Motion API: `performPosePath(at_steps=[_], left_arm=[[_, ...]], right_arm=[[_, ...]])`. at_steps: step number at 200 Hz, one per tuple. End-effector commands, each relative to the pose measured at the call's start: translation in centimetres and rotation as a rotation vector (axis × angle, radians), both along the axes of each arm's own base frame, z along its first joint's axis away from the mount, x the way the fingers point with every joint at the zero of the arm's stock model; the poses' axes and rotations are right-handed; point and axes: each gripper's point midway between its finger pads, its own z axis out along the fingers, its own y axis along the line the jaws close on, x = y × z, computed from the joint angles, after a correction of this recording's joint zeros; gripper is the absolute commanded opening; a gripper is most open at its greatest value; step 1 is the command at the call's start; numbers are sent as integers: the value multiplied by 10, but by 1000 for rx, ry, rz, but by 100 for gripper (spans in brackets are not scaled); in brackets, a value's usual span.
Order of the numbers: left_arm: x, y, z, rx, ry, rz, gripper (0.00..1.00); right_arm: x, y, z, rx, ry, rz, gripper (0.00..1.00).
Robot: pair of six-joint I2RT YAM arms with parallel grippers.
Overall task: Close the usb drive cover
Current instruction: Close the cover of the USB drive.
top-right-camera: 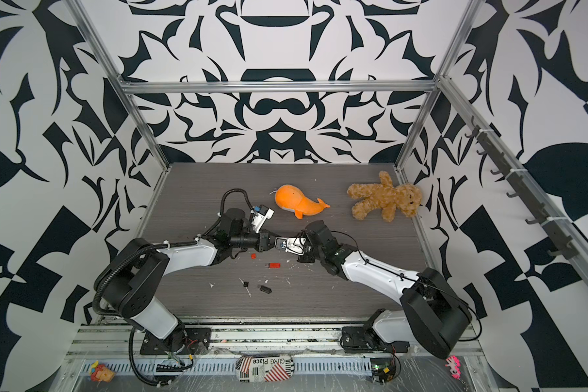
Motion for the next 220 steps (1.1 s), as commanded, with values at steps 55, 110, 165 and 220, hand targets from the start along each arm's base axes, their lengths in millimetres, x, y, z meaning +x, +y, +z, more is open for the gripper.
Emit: performPosePath(at_steps=[55,110,165,220], left_arm=[[-13,-21,-15,36,0,-61,8],[-11,-16,-9,22,-38,-31,8],[5,15,4,-25,-42,56,20],[17,71,23,8,-95,178,45]], right_arm=[[-22,82,109,310,-196,303,4],[-16,87,102,301,-98,266,4],[-17,66,40,142,24,182,5],[7,55,-6,-17,120,31,6]])
